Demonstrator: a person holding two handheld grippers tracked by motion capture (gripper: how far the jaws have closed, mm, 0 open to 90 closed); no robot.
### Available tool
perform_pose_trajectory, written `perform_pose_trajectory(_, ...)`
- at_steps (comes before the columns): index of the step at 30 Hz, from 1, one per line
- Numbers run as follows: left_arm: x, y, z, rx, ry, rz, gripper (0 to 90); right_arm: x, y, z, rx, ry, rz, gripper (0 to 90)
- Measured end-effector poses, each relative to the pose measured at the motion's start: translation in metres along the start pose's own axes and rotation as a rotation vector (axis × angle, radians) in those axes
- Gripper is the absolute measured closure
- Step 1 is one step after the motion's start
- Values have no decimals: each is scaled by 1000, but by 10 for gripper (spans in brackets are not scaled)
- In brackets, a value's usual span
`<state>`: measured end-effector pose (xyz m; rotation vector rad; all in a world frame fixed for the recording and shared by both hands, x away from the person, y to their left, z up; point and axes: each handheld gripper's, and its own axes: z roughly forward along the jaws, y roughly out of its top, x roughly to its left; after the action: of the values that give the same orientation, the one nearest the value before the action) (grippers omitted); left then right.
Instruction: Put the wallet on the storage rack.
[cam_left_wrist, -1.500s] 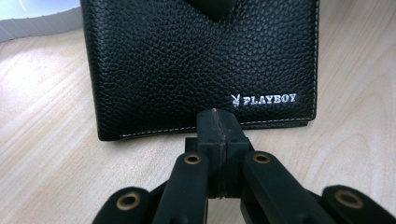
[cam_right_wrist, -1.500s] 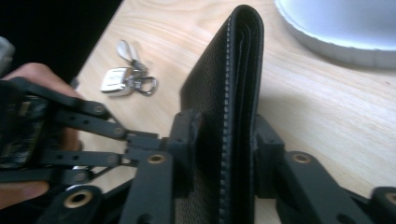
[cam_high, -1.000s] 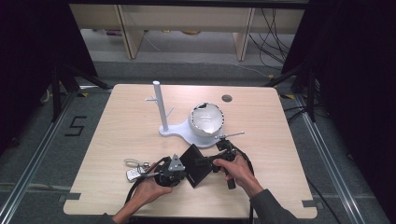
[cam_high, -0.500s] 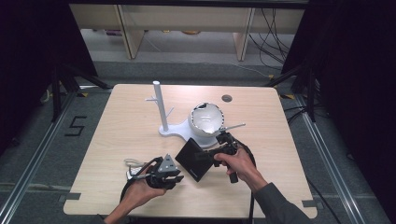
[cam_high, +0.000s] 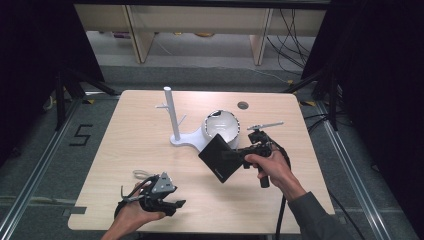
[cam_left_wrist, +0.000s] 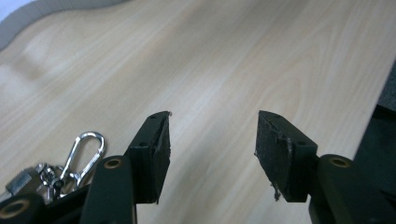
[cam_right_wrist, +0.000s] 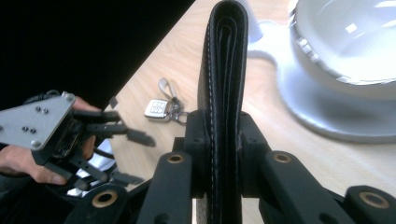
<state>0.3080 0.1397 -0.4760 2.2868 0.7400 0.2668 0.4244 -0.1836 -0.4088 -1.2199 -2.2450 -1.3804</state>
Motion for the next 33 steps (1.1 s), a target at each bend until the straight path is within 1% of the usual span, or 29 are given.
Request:
perform_pose_trajectory(1,-1,-2,-1,3,6,-6,438,-1,2,-4,-15,-12,2,784)
perform_pose_trajectory(2,-1,-2,-1,3,6,-6,435,-1,2,-4,-15,-12,2,784)
perform_pose_trajectory(3,-1,-6,-4,5,5,-18,432,-4,5,-12,-31,-32,-7,784)
perform_pose_trajectory(4,-1,-6,-4,5,5,-18,431,-4,5,-12,-31,-32,-7,784)
perform_pose_trajectory(5,-1,-8,-6,6,7,-3,429,-5,9,-20,-40,-42,12,784)
perform_pose_trajectory(6,-2,-12,-8,-4,2,-37,424,-7,11,-23,-46,-54,6,785)
perform_pose_trajectory(7,-1,-14,-10,10,12,-17,420,-8,13,-26,-54,-65,28,784)
perform_pose_trajectory(8,-1,-14,-10,10,12,-17,416,-8,13,-26,-54,-65,28,784)
perform_pose_trajectory(9,-1,-19,-11,2,14,-29,411,-12,17,-35,-80,-67,16,784)
perform_pose_trajectory(10,-1,-22,-12,0,17,-28,410,-14,19,-39,-89,-68,17,784)
perform_pose_trajectory(11,-1,-24,-12,-3,10,-33,408,-18,22,-43,-105,-91,1,784)
perform_pose_trajectory(12,-1,-24,-12,-3,10,-33,405,-18,22,-43,-105,-91,1,784)
perform_pose_trajectory(13,-1,-28,-13,1,12,-49,405,-20,23,-46,-114,-94,12,784)
perform_pose_trajectory(14,0,-29,-14,9,17,-38,403,-23,25,-49,-118,-105,6,784)
perform_pose_trajectory(15,-1,-33,-15,7,20,-55,397,-25,28,-53,-126,-120,9,784)
perform_pose_trajectory(16,-1,-33,-15,7,20,-55,395,-25,28,-53,-126,-120,9,784)
perform_pose_trajectory(17,0,-36,-15,13,23,-57,391,-30,31,-55,-141,-132,16,784)
perform_pose_trajectory(18,0,-36,-15,13,23,-57,390,-30,31,-55,-141,-132,16,784)
perform_pose_trajectory(19,-2,-38,-16,7,17,-71,389,-33,35,-57,-146,-143,40,784)
perform_pose_trajectory(20,-1,-39,-17,9,20,-56,388,-35,36,-58,-152,-142,32,784)
perform_pose_trajectory(21,-2,-39,-18,5,22,-68,388,-36,38,-58,-157,-140,60,784)
perform_pose_trajectory(22,-2,-39,-18,5,22,-68,388,-36,38,-58,-157,-140,60,784)
perform_pose_trajectory(23,-2,-40,-19,2,18,-64,388,-41,40,-58,-172,-148,52,784)
perform_pose_trajectory(24,-3,-41,-20,3,30,-63,388,-41,40,-58,-172,-148,52,784)
perform_pose_trajectory(27,-5,-44,-24,0,28,-62,385,-47,46,-55,-179,-162,66,784)
perform_pose_trajectory(30,-6,-45,-25,-1,31,-62,385,-50,49,-54,-187,-169,80,784)
perform_pose_trajectory(31,-6,-46,-26,-2,34,-68,385,-52,53,-53,-192,-175,83,784)
perform_pose_trajectory(32,-6,-46,-26,-2,34,-68,386,-52,53,-53,-192,-175,83,784)
perform_pose_trajectory(33,-5,-47,-27,-4,31,-72,385,-54,56,-51,-198,-187,93,784)
